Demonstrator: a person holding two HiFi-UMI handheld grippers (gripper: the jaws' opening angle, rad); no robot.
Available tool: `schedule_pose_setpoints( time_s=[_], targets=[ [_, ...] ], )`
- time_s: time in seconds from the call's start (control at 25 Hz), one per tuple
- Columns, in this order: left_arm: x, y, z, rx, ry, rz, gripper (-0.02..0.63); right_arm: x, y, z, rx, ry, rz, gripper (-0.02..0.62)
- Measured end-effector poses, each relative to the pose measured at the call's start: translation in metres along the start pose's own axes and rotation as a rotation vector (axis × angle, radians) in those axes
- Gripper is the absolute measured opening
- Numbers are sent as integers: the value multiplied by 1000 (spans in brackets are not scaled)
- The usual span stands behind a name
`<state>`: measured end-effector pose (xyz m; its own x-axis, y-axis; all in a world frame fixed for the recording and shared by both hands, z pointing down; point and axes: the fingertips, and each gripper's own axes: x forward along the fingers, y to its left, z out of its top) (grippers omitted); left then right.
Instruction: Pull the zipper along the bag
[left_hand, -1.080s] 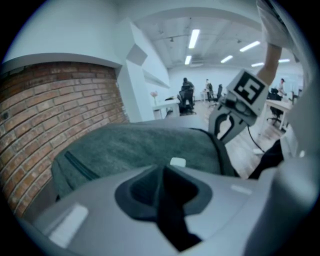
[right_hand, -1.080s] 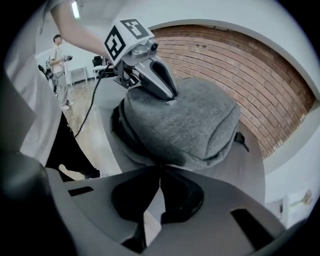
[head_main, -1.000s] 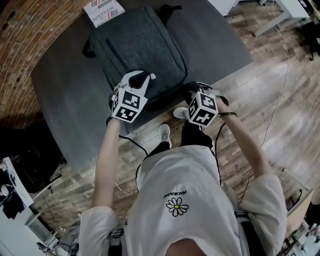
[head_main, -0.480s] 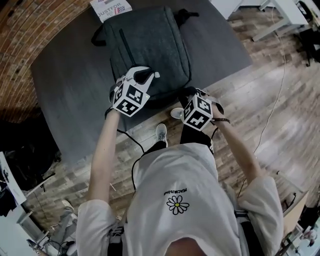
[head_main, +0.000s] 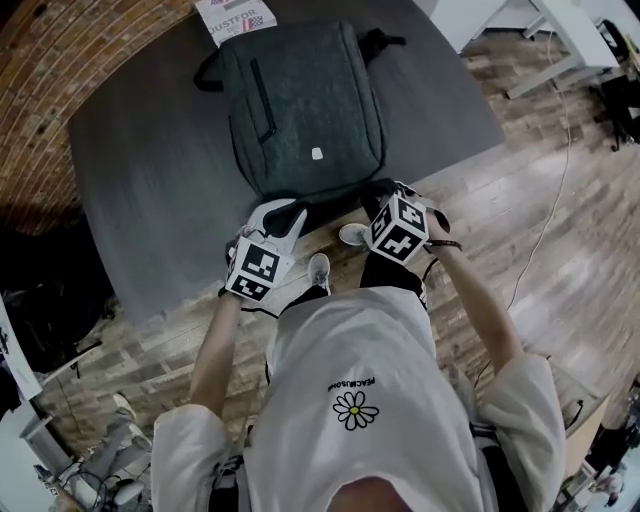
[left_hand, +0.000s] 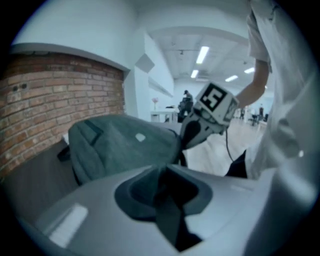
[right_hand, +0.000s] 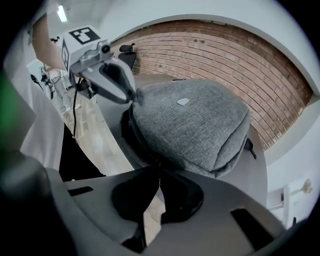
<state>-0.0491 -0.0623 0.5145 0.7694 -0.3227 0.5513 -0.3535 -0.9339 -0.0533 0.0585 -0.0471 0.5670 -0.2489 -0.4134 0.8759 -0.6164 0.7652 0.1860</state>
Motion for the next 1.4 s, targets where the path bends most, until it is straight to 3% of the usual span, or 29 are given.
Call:
schedule_pose_setpoints(
  time_s=[0.12, 0.2, 0.32, 0.52, 0.68, 0.92, 1.0, 1.16, 1.4],
  targets=[
    [0, 5, -33, -164, 50, 81, 58, -2, -1, 1, -20, 10, -4, 8],
    [-4, 9, -51, -238, 98, 117, 96, -2, -1, -1, -26, 16, -7, 8],
    [-1, 12, -70, -333, 155, 115, 142, -3, 0, -3, -19, 28, -4, 8],
    [9, 13, -72, -473, 114, 89, 135, -5, 3, -3, -57, 70, -16, 8],
    [12, 13, -73, -487, 92, 79, 132, -6, 9, -1, -207, 142, -53, 9],
    [16, 11, -72, -460, 97, 71, 127, -4, 20, 5, -342, 218, -10, 10],
    [17, 12, -71, -461, 95, 66, 127, -5, 24, 7, -287, 209, 26, 12],
    [14, 10, -71, -448, 95, 54, 124, -3, 39, 23, -81, 156, 118, 12],
    [14, 11, -68, -439, 83, 42, 120, 15, 67, 67, -12, 95, 228, 11]
  ],
)
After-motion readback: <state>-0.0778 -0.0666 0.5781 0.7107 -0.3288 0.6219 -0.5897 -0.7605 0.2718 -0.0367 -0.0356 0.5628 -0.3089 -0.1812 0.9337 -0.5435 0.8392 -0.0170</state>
